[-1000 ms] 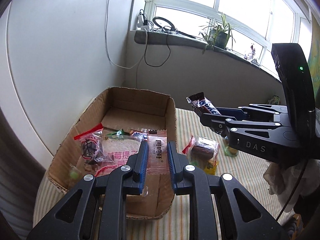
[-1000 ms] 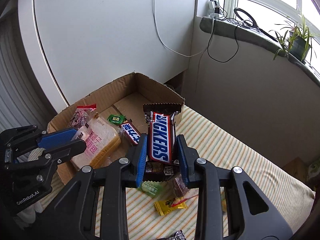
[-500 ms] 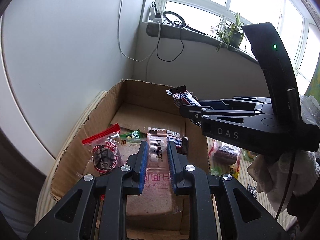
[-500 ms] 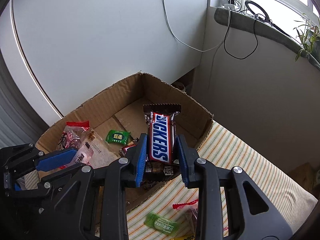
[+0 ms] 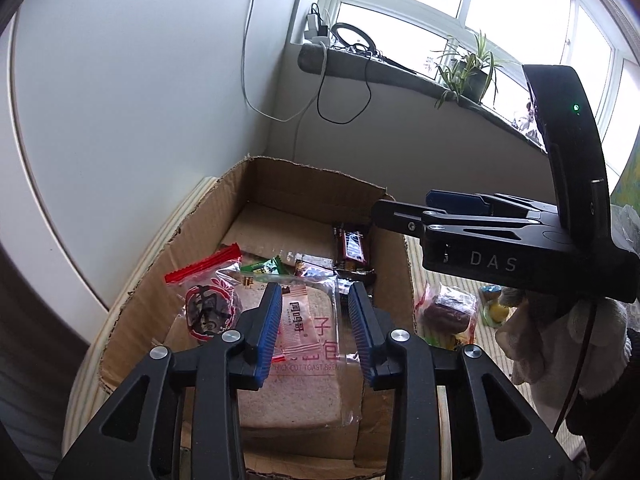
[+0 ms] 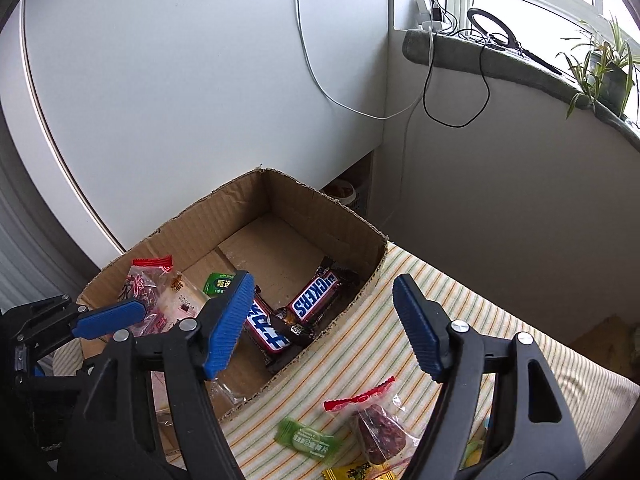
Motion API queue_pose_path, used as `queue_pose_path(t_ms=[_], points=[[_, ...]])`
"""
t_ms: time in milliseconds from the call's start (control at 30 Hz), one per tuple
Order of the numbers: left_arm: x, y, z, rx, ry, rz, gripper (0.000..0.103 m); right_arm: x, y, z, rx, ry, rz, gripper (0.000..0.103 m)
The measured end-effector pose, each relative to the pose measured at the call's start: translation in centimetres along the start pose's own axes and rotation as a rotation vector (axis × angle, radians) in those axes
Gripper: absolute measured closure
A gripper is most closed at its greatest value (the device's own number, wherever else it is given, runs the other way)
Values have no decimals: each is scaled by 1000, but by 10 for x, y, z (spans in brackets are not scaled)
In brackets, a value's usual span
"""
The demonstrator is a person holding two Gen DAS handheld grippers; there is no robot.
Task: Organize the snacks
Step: 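Withdraw both tools and reach toward the yellow ball candy and black-wrapped candy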
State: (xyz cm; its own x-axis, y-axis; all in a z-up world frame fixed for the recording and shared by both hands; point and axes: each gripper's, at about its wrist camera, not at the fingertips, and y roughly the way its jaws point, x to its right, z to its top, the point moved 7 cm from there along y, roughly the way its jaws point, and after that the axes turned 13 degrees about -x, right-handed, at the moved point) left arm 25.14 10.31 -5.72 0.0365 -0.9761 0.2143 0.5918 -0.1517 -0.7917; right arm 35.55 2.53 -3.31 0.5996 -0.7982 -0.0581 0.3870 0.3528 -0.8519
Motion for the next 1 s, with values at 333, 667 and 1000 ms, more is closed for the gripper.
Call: queue_pose_path(t_ms=[333,667,1000], points=[[21,-17,-9,13,24,-29,70,22,-36,-30,8,7,-36,28],[62,-20,-30,-13,69,-93,70,72,-64,-79,-19,59,-104,24],[110,-3,-59,-94,141,-154,70,117,-53,-123,-89,150,-112,23]])
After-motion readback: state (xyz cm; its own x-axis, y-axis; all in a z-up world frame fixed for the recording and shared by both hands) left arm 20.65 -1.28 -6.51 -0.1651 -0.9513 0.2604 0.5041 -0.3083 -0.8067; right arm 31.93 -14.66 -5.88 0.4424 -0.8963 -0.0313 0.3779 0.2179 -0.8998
